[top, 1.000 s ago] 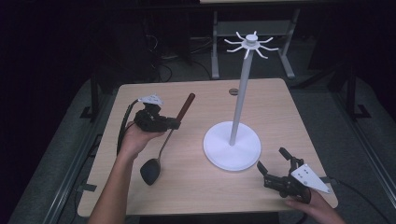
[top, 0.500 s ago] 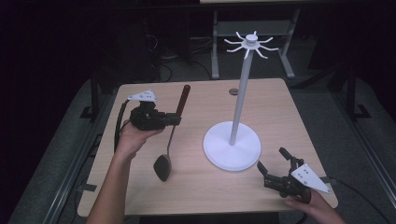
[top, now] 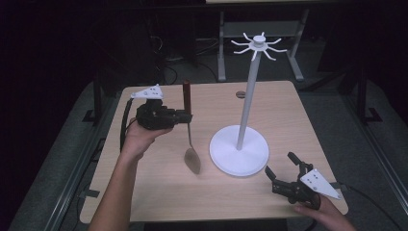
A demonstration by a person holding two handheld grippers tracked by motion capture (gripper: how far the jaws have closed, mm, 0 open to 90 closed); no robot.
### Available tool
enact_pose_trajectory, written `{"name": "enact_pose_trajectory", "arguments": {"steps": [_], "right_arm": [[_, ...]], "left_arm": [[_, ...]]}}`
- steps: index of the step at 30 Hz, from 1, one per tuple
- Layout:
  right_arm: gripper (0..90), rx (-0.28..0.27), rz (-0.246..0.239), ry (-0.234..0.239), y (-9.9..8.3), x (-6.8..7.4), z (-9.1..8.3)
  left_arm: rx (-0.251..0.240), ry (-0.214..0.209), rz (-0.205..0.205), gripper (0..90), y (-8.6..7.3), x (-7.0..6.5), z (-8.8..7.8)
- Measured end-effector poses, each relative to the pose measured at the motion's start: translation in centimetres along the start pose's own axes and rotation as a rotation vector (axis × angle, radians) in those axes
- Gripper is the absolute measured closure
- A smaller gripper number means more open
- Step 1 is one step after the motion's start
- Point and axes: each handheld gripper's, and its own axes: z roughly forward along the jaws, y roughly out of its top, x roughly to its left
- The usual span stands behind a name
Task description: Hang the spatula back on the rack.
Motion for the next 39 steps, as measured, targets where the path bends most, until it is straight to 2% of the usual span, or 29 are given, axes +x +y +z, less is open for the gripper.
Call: {"name": "enact_pose_trajectory", "arguments": {"steps": [12, 27, 31, 39], "right_arm": [[5.5, 0.000, 0.000, 0.000, 0.0, 0.0, 0.0], [5.5, 0.000, 0.003, 0.016, 0.0, -0.1, 0.0], [5.5, 0.001, 0.001, 0.016, 0.0, 0.0, 0.0], [5.5, 0.000, -0.001, 0.016, 0.0, 0.0, 0.0]], "left_arm": [[-0.035, -0.003, 0.103, 73.3, 3.9, -1.6, 0.0], [-0.066, -0.046, 0.197, 73.3, 9.2, -3.6, 1.6], [-0.074, -0.060, 0.209, 73.3, 10.0, -4.0, 2.1], [-0.073, -0.075, 0.217, 73.3, 10.7, -4.3, 2.8]]}}
